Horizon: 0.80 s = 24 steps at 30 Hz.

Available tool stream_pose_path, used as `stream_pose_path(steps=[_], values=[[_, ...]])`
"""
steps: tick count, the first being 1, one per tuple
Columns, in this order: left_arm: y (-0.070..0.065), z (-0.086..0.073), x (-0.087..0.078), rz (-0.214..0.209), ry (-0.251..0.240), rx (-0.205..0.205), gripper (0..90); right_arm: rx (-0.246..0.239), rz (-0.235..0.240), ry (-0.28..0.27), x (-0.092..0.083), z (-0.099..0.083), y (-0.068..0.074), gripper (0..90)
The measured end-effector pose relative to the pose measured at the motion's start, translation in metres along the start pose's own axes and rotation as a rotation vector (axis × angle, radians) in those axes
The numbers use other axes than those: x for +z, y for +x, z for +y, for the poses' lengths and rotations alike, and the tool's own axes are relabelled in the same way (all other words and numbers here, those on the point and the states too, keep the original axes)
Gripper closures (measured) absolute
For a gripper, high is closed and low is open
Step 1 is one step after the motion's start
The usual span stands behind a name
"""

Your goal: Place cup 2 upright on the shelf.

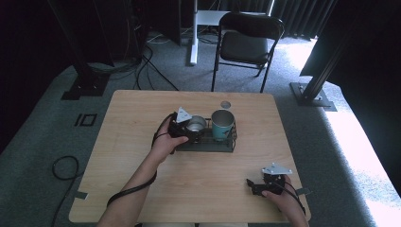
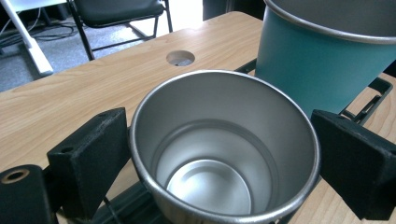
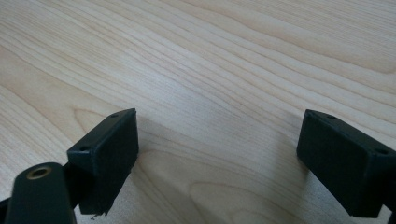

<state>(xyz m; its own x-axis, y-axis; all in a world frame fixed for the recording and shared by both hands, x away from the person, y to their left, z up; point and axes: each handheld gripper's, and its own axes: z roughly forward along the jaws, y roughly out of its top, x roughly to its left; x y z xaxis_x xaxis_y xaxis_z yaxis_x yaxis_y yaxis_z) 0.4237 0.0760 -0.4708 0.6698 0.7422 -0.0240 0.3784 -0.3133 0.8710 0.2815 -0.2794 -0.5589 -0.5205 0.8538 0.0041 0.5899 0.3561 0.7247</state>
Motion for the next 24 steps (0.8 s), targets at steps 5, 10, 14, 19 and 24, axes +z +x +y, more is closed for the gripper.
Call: stream_pose_path(steps=[5, 10, 14, 19, 24], values=[[0.0, 0.0, -0.007, 0.001, -0.008, -0.003, 7.8, 0.0, 0.0, 0.0, 0.0, 0.0, 0.0, 12.2], [0.001, -0.001, -0.016, -0.005, -0.019, -0.014, 7.8, 0.0, 0.0, 0.0, 0.0, 0.0, 0.0, 12.2], [0.002, -0.003, -0.025, 0.007, -0.015, 0.001, 7.8, 0.0, 0.0, 0.0, 0.0, 0.0, 0.0, 12.2], [0.006, -0.005, -0.035, 0.019, -0.024, -0.013, 7.8, 0.0, 0.0, 0.0, 0.0, 0.0, 0.0, 12.2], [0.01, -0.008, -0.045, 0.028, -0.039, -0.028, 7.8, 0.0, 0.0, 0.0, 0.0, 0.0, 0.0, 12.2]])
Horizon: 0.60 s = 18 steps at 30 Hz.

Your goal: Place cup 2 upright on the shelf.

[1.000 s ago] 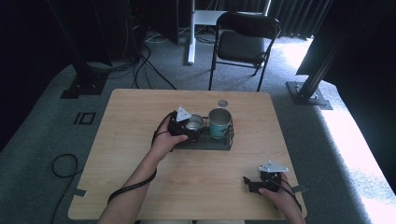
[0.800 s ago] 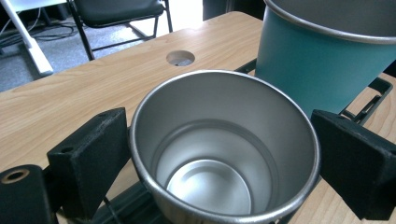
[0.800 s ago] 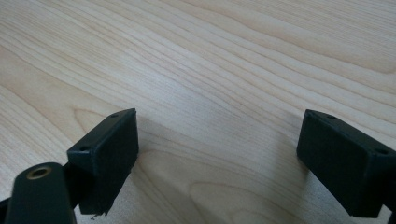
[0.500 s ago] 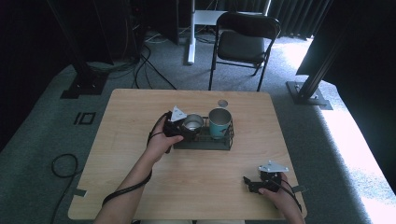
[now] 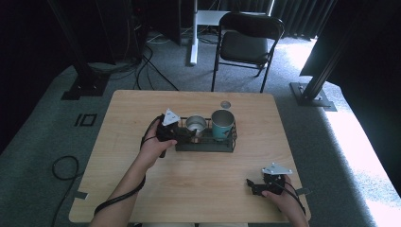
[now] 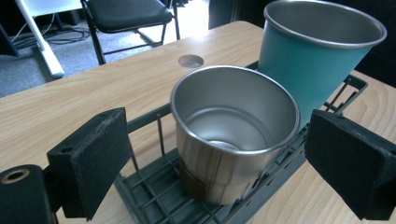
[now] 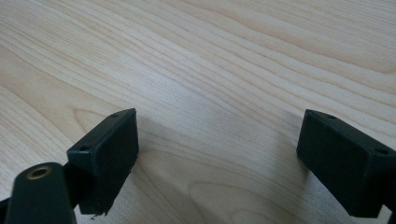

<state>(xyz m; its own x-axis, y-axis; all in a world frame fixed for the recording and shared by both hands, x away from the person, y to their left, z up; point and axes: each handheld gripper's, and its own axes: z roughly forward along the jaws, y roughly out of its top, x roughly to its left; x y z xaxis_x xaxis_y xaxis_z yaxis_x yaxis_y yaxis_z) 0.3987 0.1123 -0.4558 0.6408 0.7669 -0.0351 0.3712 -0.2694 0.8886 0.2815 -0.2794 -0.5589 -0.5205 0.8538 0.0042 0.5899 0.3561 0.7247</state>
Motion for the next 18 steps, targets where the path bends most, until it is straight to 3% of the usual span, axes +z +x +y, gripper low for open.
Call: stream_pose_path(steps=[18], values=[[0.016, -0.01, -0.028, 0.056, -0.002, -0.009, 7.8, 0.0, 0.0, 0.0, 0.0, 0.0, 0.0, 12.2]])
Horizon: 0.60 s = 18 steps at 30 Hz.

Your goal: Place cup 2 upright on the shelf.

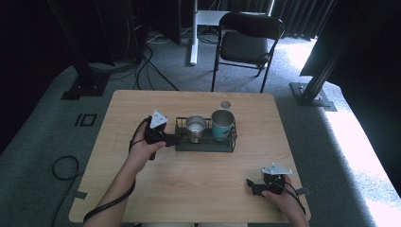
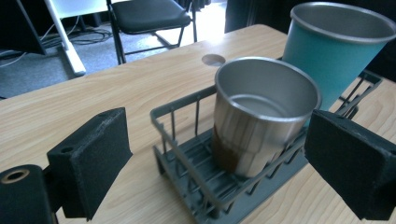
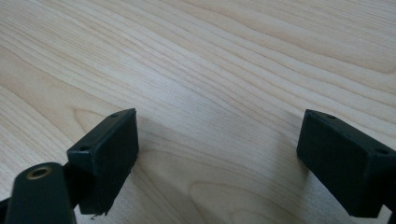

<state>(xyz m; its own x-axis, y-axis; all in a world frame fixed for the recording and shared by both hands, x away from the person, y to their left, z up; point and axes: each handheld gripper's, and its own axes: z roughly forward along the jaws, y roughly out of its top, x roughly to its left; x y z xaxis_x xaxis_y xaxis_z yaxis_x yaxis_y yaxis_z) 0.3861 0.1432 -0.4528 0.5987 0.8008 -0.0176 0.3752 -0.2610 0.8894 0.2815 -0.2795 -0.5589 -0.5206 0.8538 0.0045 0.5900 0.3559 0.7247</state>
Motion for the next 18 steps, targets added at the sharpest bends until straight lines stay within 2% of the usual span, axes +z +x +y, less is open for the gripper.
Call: stream_pose_path(steps=[18], values=[[0.016, -0.022, -0.02, 0.039, 0.007, -0.03, 7.8, 0.0, 0.0, 0.0, 0.0, 0.0, 0.0, 12.2]])
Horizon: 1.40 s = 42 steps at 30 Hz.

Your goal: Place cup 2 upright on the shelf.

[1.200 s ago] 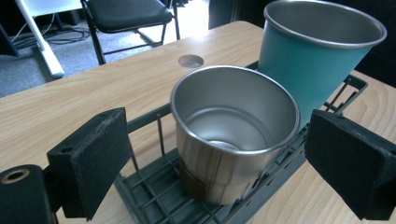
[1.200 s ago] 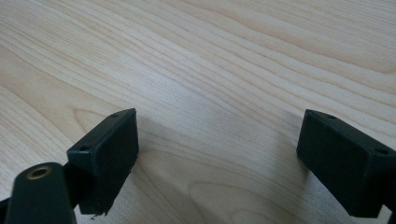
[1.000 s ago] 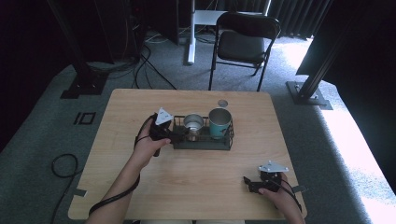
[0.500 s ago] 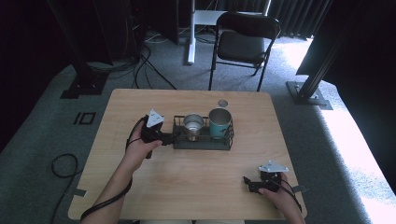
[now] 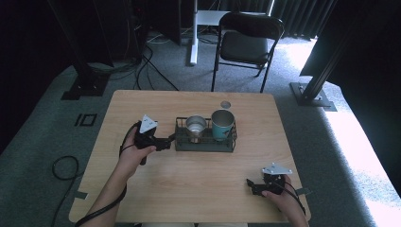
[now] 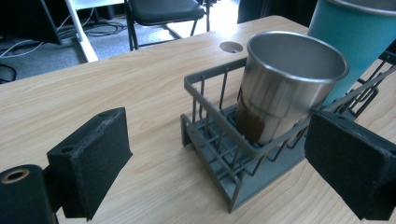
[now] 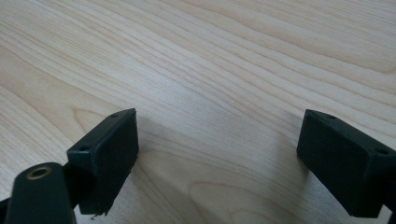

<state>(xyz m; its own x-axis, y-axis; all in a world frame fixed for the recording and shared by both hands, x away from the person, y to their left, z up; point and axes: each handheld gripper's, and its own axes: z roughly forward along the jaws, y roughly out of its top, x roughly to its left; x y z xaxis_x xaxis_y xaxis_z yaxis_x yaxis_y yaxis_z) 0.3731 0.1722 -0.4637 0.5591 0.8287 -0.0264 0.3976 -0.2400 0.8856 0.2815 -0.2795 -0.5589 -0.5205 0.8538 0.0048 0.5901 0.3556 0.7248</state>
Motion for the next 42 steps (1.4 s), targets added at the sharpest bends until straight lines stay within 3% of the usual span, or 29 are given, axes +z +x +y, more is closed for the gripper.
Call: stream_pose_path(steps=[11, 27, 35, 42], values=[[0.008, -0.017, -0.012, 0.032, 0.008, -0.026, 7.8, 0.0, 0.0, 0.0, 0.0, 0.0, 0.0, 12.2], [0.028, -0.058, -0.034, 0.09, 0.036, -0.071, 7.8, 0.0, 0.0, 0.0, 0.0, 0.0, 0.0, 12.2], [0.031, -0.075, -0.048, 0.107, 0.048, -0.075, 7.9, -0.001, 0.0, 0.001, 0.0, 0.0, 0.0, 12.2], [0.033, -0.088, -0.06, 0.127, 0.047, -0.109, 7.9, 0.0, 0.0, 0.0, 0.0, 0.0, 0.0, 12.2]])
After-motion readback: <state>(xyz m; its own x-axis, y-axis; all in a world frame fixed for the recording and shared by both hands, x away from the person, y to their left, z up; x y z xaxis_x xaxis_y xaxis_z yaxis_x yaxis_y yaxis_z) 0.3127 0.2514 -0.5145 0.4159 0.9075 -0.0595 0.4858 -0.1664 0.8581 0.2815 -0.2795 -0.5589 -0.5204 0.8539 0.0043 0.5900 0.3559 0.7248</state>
